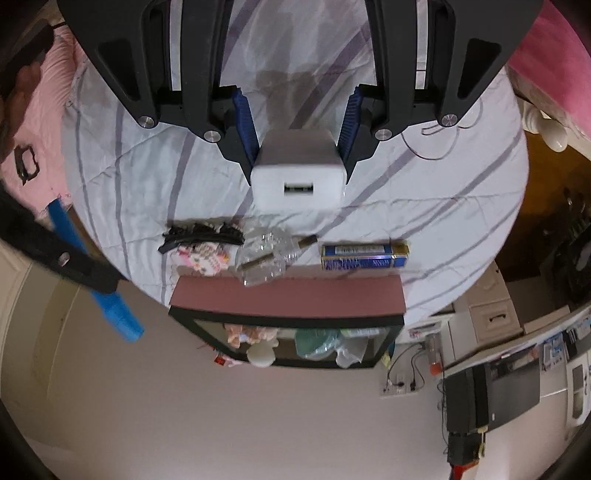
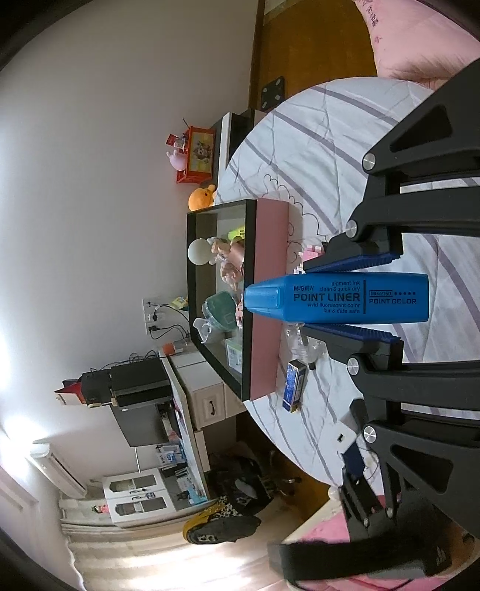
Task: Organize rigid objects
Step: 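Carry the charger and highlighter over the pink box with both tools, then lower the charger and highlighter into the pink box and open both tools, then withdraw both tools from the pink box back over the bed, then grasp the glass bottle with the left tool while the right tool grasps the pink block figure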
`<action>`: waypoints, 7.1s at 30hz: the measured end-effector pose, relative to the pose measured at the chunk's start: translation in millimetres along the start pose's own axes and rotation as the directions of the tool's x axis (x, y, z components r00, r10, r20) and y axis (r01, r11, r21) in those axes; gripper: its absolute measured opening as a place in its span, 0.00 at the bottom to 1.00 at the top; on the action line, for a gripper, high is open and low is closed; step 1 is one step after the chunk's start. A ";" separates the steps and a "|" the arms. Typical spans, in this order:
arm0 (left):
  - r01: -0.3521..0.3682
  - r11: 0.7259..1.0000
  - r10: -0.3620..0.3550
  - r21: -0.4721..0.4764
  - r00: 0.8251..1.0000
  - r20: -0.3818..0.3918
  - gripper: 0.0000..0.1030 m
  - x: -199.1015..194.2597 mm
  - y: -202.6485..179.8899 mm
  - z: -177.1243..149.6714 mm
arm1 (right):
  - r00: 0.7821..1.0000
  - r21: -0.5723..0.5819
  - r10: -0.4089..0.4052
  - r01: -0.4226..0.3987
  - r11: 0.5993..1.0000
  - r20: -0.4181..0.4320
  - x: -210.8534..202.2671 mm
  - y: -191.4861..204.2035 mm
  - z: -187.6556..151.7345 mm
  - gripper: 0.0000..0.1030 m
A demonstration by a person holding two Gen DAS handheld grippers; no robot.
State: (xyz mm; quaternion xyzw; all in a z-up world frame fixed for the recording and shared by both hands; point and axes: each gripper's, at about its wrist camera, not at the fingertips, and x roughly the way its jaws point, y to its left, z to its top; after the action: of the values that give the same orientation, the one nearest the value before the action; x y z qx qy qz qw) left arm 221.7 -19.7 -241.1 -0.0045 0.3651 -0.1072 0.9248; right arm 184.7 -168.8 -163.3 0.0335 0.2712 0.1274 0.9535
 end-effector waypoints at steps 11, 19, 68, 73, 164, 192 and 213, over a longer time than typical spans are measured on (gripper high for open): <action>-0.036 0.999 0.035 0.004 0.985 0.170 0.39 -35.2 -2.0 43.2 | 0.999 -0.011 -0.003 0.004 1.000 0.047 -12.5 4.3 14.2 0.26; -0.089 0.995 0.074 0.043 0.959 0.274 0.39 -58.3 -6.6 85.7 | 0.995 -0.036 -0.007 0.011 0.999 0.102 -15.9 9.2 40.2 0.26; -0.128 0.990 0.110 0.065 0.967 0.228 1.00 21.9 36.6 174.6 | 0.997 -0.043 -0.079 0.079 0.996 0.014 90.2 -34.9 107.4 0.82; -0.171 0.983 0.144 0.064 0.940 0.309 1.00 -40.7 22.9 146.2 | 0.987 -0.055 -0.091 0.099 0.994 0.132 26.0 -15.4 100.8 1.00; -0.050 0.991 0.035 -0.122 0.992 -0.125 0.73 94.3 -9.8 70.5 | 0.964 0.107 -0.050 0.080 0.991 -0.260 79.7 -97.8 -14.4 0.59; 0.079 0.989 -0.083 -0.125 0.996 -0.027 0.96 -1.2 39.6 -9.1 | 0.975 0.033 -0.013 0.021 0.999 -0.224 34.3 -21.5 -38.5 0.60; -0.119 0.975 0.112 -0.186 0.993 -0.045 1.00 -22.8 53.3 -25.4 | 0.971 0.048 0.002 0.010 0.999 -0.239 37.3 -28.0 -40.0 0.60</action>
State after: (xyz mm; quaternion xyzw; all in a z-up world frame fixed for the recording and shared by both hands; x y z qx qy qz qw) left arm 198.7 38.7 -249.0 -0.0689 0.3891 -0.0183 0.9184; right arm 200.5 -186.3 -220.1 0.0407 0.3873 0.1220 0.9129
